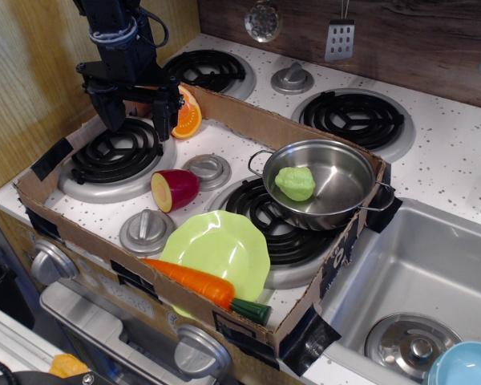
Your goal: Take broccoli out of pan
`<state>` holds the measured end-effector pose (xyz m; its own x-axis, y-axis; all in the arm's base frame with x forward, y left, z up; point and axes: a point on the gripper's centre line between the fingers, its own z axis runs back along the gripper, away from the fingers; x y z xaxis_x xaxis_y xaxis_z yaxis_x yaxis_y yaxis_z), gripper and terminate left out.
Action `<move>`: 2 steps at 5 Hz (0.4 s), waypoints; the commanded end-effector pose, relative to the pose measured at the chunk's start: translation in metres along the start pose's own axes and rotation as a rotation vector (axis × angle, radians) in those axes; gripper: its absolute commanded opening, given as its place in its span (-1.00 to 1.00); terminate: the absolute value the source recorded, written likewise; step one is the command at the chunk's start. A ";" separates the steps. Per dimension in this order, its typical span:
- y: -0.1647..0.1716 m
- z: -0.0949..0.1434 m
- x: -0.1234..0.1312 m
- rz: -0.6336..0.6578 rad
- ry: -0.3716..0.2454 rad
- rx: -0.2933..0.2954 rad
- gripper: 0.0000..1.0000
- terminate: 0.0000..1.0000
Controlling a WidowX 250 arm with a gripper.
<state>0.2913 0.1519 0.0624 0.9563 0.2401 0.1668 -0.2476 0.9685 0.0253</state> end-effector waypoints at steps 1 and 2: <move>0.000 0.000 0.000 0.000 0.000 0.000 1.00 -1.00; -0.011 0.016 0.017 -0.033 0.011 0.009 1.00 -1.00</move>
<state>0.3020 0.1407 0.0703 0.9683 0.2244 0.1101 -0.2286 0.9732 0.0267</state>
